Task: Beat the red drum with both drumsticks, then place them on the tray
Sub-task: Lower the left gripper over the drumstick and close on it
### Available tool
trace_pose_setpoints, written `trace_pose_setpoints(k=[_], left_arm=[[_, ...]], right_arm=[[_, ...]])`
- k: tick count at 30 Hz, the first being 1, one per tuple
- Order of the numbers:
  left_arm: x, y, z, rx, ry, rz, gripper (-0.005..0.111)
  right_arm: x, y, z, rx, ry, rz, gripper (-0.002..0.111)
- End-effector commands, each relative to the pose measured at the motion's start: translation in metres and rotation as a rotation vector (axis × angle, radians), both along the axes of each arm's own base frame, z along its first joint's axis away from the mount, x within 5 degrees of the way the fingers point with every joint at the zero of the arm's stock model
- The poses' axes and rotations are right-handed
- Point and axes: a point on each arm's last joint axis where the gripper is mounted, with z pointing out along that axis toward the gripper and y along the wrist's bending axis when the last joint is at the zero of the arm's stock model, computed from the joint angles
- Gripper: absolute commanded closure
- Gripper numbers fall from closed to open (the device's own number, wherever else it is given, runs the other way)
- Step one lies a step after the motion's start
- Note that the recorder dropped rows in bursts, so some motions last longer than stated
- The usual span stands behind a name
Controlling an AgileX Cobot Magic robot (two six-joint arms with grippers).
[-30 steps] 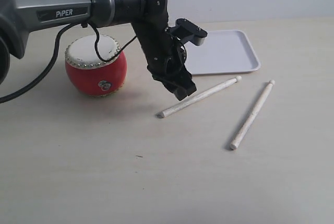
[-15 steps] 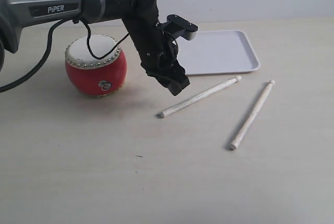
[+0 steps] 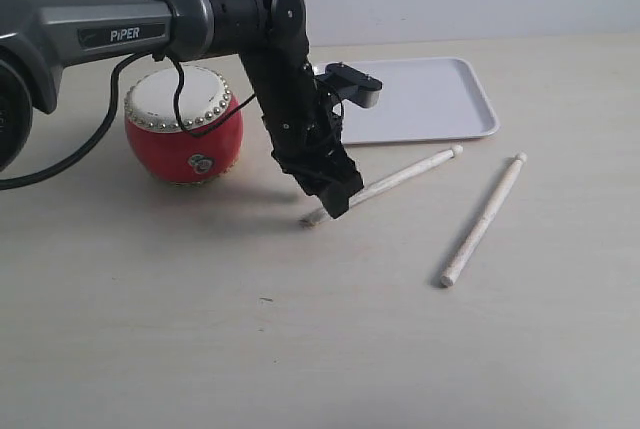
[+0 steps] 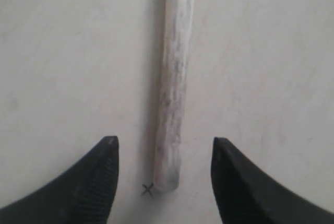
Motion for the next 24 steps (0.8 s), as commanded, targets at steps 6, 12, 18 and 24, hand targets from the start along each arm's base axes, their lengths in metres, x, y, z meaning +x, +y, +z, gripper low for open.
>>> trace_pose_setpoints(k=[6,12,18,24], left_arm=[[0.001,-0.003,-0.010,-0.012,-0.004,-0.013,0.054],[0.001,-0.003,-0.025,-0.001,0.018,-0.027,0.054],[-0.003,-0.001,-0.025,0.022,0.063,-0.035,0.092],[-0.004,0.001,-0.023,0.035,0.066,-0.038,0.107]], right_arm=[[0.000,0.000,0.000,-0.012,-0.013,-0.001,0.108],[0.000,0.000,0.000,-0.012,-0.013,-0.001,0.108],[0.000,0.000,0.000,-0.012,-0.013,-0.001,0.108],[0.000,0.000,0.000,-0.012,-0.013,-0.001,0.108]])
